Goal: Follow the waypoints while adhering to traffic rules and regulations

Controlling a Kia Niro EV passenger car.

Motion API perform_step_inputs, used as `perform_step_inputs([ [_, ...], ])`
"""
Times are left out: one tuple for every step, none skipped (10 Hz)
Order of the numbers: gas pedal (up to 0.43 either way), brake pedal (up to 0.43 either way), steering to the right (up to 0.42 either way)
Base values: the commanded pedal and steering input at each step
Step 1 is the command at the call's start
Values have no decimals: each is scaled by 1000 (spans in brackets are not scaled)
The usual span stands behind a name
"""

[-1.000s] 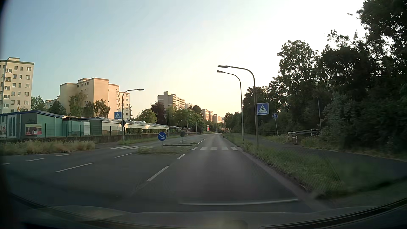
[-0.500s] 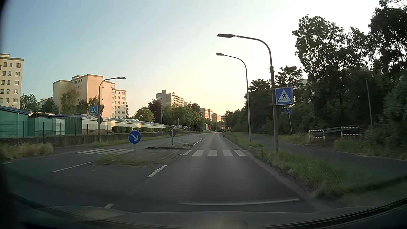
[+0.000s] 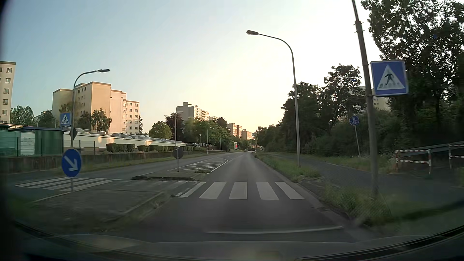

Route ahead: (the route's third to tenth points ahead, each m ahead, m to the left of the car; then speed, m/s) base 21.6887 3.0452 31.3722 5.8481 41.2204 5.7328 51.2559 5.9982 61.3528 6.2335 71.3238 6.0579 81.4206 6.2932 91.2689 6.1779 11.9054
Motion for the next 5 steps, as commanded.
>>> perform_step_inputs([
  [39, 30, 0],
  [39, 30, 0],
  [39, 30, -2],
  [39, 30, -3],
  [39, 24, -5],
])
